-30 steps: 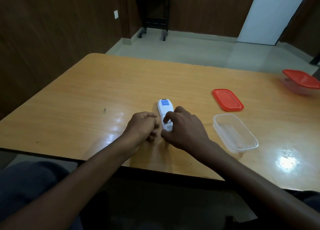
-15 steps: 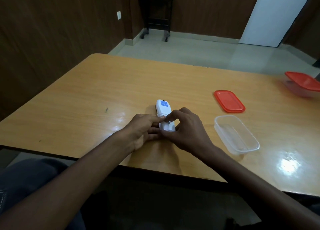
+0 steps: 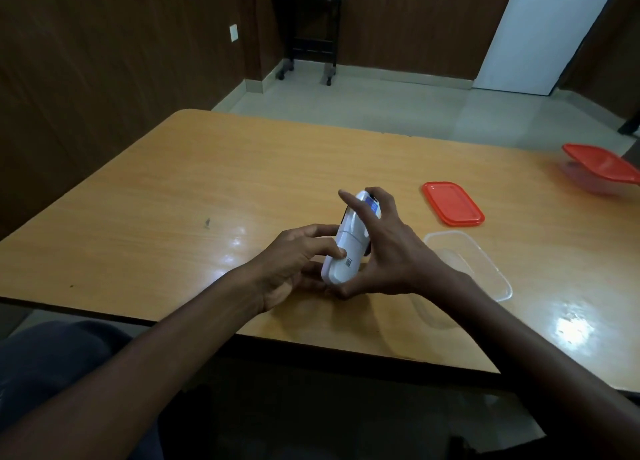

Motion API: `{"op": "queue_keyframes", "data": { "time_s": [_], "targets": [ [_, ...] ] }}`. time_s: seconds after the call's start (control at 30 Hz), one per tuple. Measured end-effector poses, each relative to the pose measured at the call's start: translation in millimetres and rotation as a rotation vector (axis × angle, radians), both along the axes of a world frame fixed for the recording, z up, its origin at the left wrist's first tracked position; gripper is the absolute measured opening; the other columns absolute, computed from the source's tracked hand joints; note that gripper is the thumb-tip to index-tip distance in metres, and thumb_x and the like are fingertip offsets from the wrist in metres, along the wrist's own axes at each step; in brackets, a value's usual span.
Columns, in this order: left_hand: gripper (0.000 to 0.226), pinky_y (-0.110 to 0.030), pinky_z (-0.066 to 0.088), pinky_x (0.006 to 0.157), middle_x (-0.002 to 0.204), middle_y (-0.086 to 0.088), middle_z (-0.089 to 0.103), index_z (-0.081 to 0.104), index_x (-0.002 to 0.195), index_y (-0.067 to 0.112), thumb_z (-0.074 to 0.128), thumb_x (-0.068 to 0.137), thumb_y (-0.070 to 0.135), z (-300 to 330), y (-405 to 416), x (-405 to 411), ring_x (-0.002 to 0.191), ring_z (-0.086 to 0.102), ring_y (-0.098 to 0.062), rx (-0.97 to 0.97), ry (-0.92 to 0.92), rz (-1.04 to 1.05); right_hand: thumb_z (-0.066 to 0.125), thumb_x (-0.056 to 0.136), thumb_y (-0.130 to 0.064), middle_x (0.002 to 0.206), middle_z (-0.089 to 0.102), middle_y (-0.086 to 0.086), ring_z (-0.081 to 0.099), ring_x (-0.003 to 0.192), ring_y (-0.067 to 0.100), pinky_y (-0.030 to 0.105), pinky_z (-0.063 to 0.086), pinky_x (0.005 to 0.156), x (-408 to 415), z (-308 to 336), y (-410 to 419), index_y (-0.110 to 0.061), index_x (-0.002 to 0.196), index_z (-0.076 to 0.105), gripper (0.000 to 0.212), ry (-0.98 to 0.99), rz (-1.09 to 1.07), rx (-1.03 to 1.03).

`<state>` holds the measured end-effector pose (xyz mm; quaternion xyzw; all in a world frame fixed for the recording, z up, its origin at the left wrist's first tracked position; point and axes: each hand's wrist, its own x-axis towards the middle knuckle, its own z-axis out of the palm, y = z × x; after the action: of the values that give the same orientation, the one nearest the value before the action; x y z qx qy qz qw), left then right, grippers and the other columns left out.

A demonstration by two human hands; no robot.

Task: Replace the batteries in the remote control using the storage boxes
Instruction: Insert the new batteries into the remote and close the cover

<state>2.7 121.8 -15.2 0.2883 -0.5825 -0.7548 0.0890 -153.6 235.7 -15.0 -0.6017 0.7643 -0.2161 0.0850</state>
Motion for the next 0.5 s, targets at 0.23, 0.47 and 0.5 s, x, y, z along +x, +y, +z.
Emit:
{"op": "queue_keyframes", "data": {
  "time_s": [0.23,0.47,0.5],
  "targets": [
    [0.034,-0.035,0.058,0.062,0.107,-0.016,0.073,0.069,0.122,0.023,0.062,0.089,0.019,3.0,-1.1,1.0,0.084,0.072,-0.03,0.141,0.056,0.021,0.089,0.049,-0.061,0.153,0.013,0.002,0.064,0.082,0.026,0.029,0.06,0.073,9.0,-0.6,0.5,-0.034,0.136,0.046,0.101,-0.033,0.033,-0.212],
    [0.064,-0.038,0.061,0.071,0.115,-0.014,0.075,0.061,0.132,0.019,0.082,0.071,0.015,4.1,-7.9,0.3,0.099,0.073,-0.031,0.212,0.165,0.204,0.097,0.057,-0.043,0.154,0.027,-0.003,0.054,0.123,0.013,0.029,0.061,0.081,9.1,3.7,-5.3,-0.027,0.142,0.034,0.107,-0.304,0.076,-0.213],
    [0.066,-0.036,0.061,0.071,0.112,-0.014,0.076,0.061,0.134,0.016,0.082,0.072,0.011,2.9,-9.0,0.3,0.1,0.073,-0.031,0.206,0.177,0.233,0.098,0.058,-0.037,0.153,0.031,-0.004,0.053,0.126,0.012,0.029,0.061,0.084,9.1,4.1,-5.8,-0.026,0.143,0.034,0.107,-0.378,0.078,-0.195]
  ]
}}
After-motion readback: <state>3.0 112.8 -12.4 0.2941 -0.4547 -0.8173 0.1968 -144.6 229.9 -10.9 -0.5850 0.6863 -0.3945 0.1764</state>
